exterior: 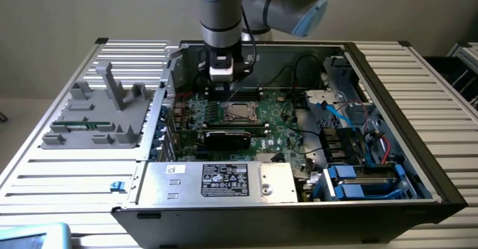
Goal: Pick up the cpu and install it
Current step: 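Install the first cpu locking lever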
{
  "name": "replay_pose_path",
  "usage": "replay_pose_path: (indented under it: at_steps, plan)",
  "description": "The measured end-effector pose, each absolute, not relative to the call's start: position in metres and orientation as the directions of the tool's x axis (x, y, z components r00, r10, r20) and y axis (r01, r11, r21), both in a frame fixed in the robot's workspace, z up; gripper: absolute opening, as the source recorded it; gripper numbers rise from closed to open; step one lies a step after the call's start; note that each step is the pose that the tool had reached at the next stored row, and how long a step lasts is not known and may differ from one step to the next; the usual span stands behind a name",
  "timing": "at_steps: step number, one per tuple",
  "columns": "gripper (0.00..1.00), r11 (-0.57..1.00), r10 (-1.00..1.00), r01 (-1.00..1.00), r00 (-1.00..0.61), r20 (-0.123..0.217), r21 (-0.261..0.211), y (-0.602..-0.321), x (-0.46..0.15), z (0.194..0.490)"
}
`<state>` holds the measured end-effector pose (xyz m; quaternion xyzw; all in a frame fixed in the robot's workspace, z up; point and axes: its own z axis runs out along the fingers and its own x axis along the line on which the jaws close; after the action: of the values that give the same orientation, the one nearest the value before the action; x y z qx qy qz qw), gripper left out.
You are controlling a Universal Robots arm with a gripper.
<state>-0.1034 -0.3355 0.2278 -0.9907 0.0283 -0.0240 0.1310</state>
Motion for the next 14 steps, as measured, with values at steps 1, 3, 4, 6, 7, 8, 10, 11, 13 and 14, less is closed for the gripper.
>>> replay_pose_path:
  at_steps: [1,3,4,6,7,8,10,11,13,14]
  plan:
    - [0.11,-0.964,-0.063,-0.050,0.997,0.041,-0.261,-0.3357,-0.1045,0.2263]
    - [0.11,-0.964,-0.063,-0.048,0.997,0.048,-0.261,-0.3362,-0.1071,0.2240]
    - [0.11,-0.964,-0.063,-0.046,0.997,0.054,-0.262,-0.3364,-0.1082,0.2232]
    - [0.11,-0.964,-0.063,-0.043,0.996,0.068,-0.262,-0.3366,-0.1101,0.2218]
    - [0.11,-0.964,-0.063,-0.042,0.996,0.071,-0.263,-0.3367,-0.1109,0.2212]
    - [0.11,-0.964,-0.063,-0.041,0.995,0.074,-0.263,-0.3368,-0.1117,0.2207]
    - [0.11,-0.964,-0.063,-0.039,0.995,0.082,-0.263,-0.3370,-0.1131,0.2200]
    - [0.11,-0.964,-0.063,-0.039,0.995,0.082,-0.263,-0.3370,-0.1131,0.2199]
    - [0.11,-0.964,-0.063,-0.039,0.995,0.082,-0.263,-0.3370,-0.1131,0.2199]
    - [0.11,-0.964,-0.063,-0.039,0.995,0.082,-0.263,-0.3370,-0.1131,0.2199]
